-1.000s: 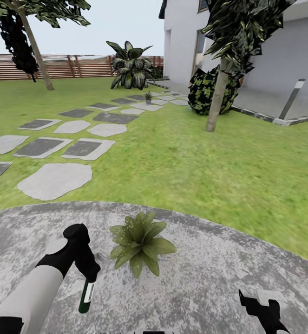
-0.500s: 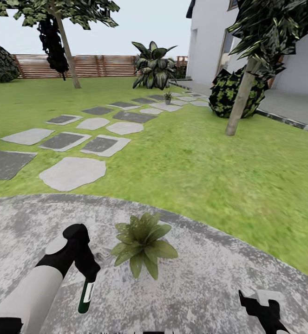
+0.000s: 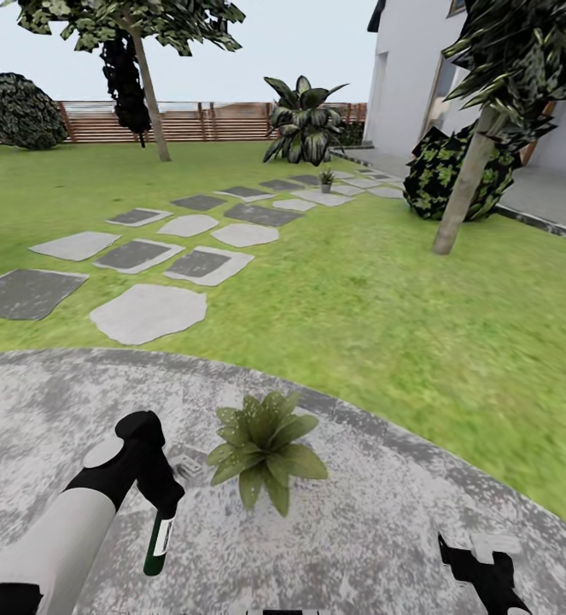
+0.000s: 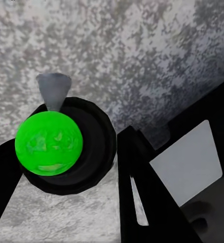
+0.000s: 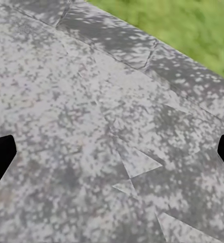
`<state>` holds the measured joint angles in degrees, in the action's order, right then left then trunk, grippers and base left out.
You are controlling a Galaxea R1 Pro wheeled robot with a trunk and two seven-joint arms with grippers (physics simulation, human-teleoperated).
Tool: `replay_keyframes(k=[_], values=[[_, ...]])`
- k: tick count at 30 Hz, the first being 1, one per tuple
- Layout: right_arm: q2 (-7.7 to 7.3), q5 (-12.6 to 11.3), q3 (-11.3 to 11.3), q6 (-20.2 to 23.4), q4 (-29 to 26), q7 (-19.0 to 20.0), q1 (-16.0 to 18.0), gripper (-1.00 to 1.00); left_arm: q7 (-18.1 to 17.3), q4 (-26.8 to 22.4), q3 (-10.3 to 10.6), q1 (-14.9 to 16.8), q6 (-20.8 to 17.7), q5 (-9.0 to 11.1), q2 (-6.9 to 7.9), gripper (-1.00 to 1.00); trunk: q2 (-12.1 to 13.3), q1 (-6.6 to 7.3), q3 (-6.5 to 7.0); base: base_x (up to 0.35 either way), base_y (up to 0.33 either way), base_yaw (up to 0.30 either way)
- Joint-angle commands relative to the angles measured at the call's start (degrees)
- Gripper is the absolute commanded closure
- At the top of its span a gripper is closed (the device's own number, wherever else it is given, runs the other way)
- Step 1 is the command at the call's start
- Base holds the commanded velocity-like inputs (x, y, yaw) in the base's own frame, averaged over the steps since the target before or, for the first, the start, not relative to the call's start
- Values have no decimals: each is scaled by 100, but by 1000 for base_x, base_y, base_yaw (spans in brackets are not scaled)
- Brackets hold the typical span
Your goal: Pick up the pesticide atomizer in the garden and spray insectifuge to fully cover both potted plants in the garden.
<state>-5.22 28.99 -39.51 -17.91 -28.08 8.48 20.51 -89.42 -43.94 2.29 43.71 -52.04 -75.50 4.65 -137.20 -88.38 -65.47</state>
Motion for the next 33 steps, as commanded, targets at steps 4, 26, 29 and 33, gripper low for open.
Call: replay_keyframes(k=[4, 26, 29, 33], values=[[3, 36, -49, -29, 4, 48, 6, -100, -58, -9, 19, 6, -68, -52, -7, 100, -2, 0, -5, 170, -237, 275], [-14, 63, -54, -29, 11, 48, 8, -100, -58, -10, 26, 6, -177, -50, -26, 100, -2, 0, -5, 99, -174, 200], [-14, 63, -56, -29, 12, 48, 6, -100, -58, -12, 25, 6, -178, -45, -26, 100, -2, 0, -5, 1, -267, 1], [-7, 56, -57, -29, 13, 50, 7, -100, -58, -10, 26, 6, -183, -50, -19, 100, -2, 0, -5, 55, -267, 0]])
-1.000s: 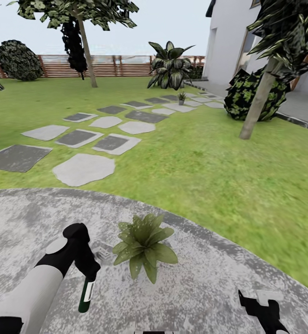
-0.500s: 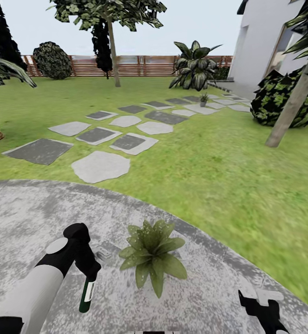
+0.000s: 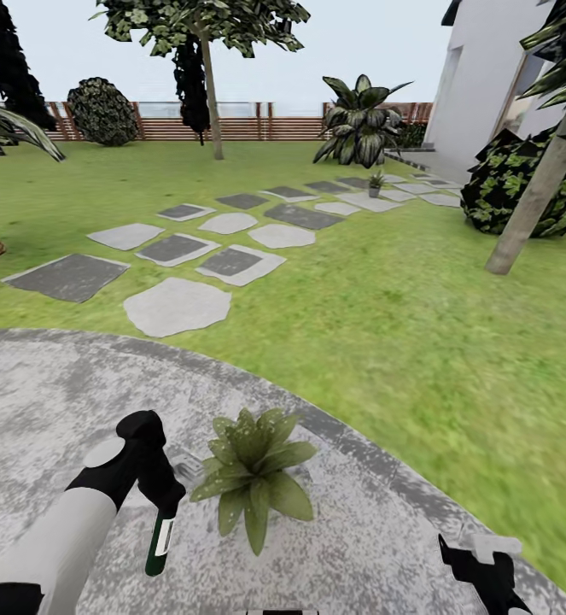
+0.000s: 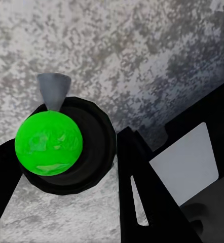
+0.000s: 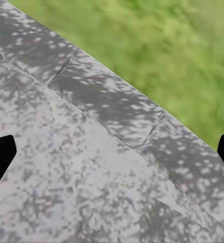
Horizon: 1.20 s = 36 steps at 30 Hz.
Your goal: Pick up the pesticide atomizer in the garden and spray insectifuge to fully cover both potted plants in the garden.
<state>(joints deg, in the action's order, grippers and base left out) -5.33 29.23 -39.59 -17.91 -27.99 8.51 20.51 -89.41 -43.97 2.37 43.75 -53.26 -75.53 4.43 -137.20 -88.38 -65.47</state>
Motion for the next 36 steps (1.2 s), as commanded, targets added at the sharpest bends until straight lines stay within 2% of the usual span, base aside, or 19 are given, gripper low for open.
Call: replay_keyframes(k=[1, 10, 16, 36], values=[[5, 31, -47, -29, 5, 47, 6, -100, -59, -7, 18, 2, -61, -47, 5, 100, -2, 0, -5, 120, -267, 0], [6, 31, -46, -37, 5, 44, 6, -100, -59, -8, 18, 2, -62, -52, 7, 100, -2, 0, -5, 85, -262, 195], [6, 31, -46, -37, 5, 38, 7, -100, -59, -9, 18, 2, -179, -197, 6, 100, -2, 0, -5, -147, -237, 274], [6, 31, -43, -37, 12, 37, 6, -100, -59, -2, 12, -37, -189, -208, 14, 100, -2, 0, -5, -26, -266, 275]])
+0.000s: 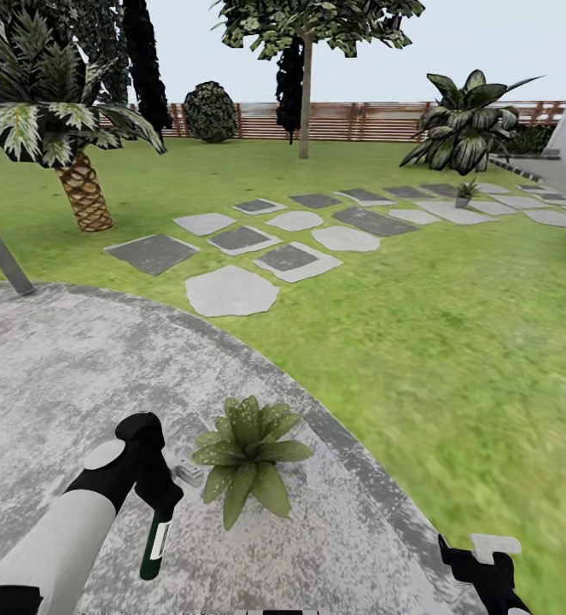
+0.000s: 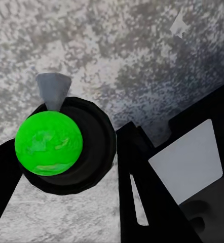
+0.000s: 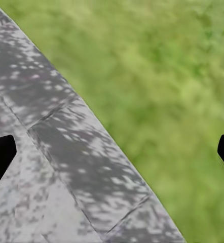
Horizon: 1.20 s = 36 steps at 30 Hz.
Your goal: Pick up the pesticide atomizer in the garden and spray insectifuge to fully cover both potted plants in the garden.
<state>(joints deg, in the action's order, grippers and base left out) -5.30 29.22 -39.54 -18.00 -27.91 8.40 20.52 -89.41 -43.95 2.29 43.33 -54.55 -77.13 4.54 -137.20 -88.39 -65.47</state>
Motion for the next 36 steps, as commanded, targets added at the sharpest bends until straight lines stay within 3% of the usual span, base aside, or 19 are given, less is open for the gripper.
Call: replay_keyframes(k=[1, 7, 14, 18, 25, 29, 31, 34, 36], values=[[3, 32, -49, -29, 0, 48, 5, -100, -59, -2, 24, -2, -58, -48, 3, 100, -2, 1, -5, 15, -278, 274], [3, 32, -47, -29, 4, 48, 5, -100, -59, 8, 37, -37, -56, -56, 19, 100, -2, 1, -5, 190, -217, 275], [3, 37, -50, -21, 1, 47, 5, -100, 365, 30, -27, -67, -47, -43, 56, 100, -2, 1, -5, 103, -36, 89], [3, 40, -51, -20, -4, 47, 5, -100, 504, 27, -33, -333, -39, 15, 39, 100, -2, 1, -5, 2, -1, 2], [3, 40, -45, -20, 25, 49, 6, -100, 669, -3, -68, -526, -27, 22, 74, 100, -2, 1, -5, 0, 0, 0], [-2, 36, -49, -20, 390, 48, 5, -100, 1159, -8, -223, -550, -13, 60, 82, 100, -2, 1, -5, 0, 0, 0], [-5, 32, -51, -20, 544, 47, 7, -100, 1740, -4, -625, -553, 26, 263, 48, 100, -2, 1, -5, 0, 0, 0], [-12, 32, -53, -20, 578, 47, 5, -100, 2175, 16, -777, -554, 39, 536, 41, 100, -2, 1, -5, 0, 0, 0], [-14, 32, -52, -20, 582, 47, 5, -100, 2257, 39, -793, -554, 40, 625, 35, 100, -2, 1, -5, 0, 0, 0]])
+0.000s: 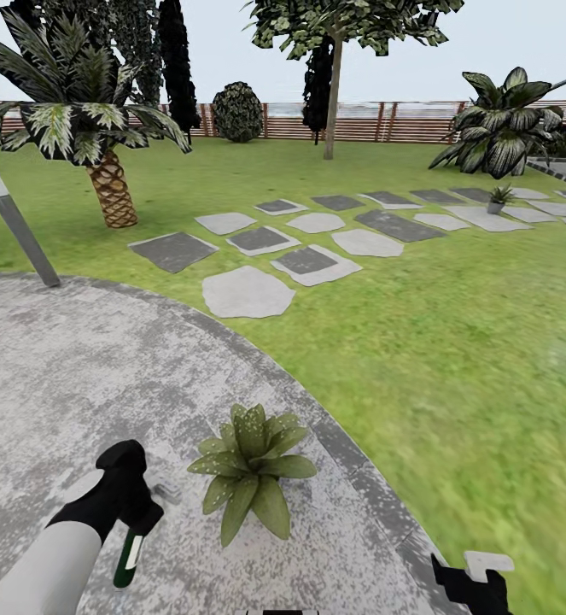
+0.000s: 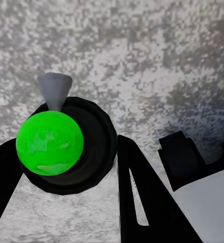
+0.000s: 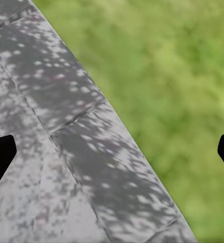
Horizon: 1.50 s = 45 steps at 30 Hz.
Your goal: Pick up the pesticide atomizer in the garden and spray insectifuge to fully cover both potted plants in the garden.
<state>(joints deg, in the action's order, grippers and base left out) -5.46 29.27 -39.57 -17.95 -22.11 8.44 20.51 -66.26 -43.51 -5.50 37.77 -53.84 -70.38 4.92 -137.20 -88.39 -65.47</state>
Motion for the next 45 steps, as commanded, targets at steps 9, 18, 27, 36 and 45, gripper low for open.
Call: replay_keyframes(k=[9, 18, 27, 36, 45], values=[[-29, 26, -50, -42, 5, 35, 6, -100, 333, 138, -28, -175, 298, 471, -18, 100, -2, 1, -5, 0, 0, 0], [-25, 26, -50, -51, 12, 26, 6, -100, 446, 166, -30, -197, 338, 491, -34, 100, -2, 1, -24, 0, 0, 158], [-25, 26, -50, -51, 14, 26, 6, -100, 456, 156, -22, -201, 339, 490, -41, 100, -2, 1, -48, 0, -77, 216], [-25, 26, -50, -51, 14, 26, 7, -100, 684, 161, -21, -202, 339, 491, -225, 100, -2, 1, -49, 0, -265, 10], [-25, 26, -50, -51, 14, 26, 6, -100, 843, 163, -30, -201, 339, 507, -255, 100, -2, 1, -49, -107, -262, 113]])
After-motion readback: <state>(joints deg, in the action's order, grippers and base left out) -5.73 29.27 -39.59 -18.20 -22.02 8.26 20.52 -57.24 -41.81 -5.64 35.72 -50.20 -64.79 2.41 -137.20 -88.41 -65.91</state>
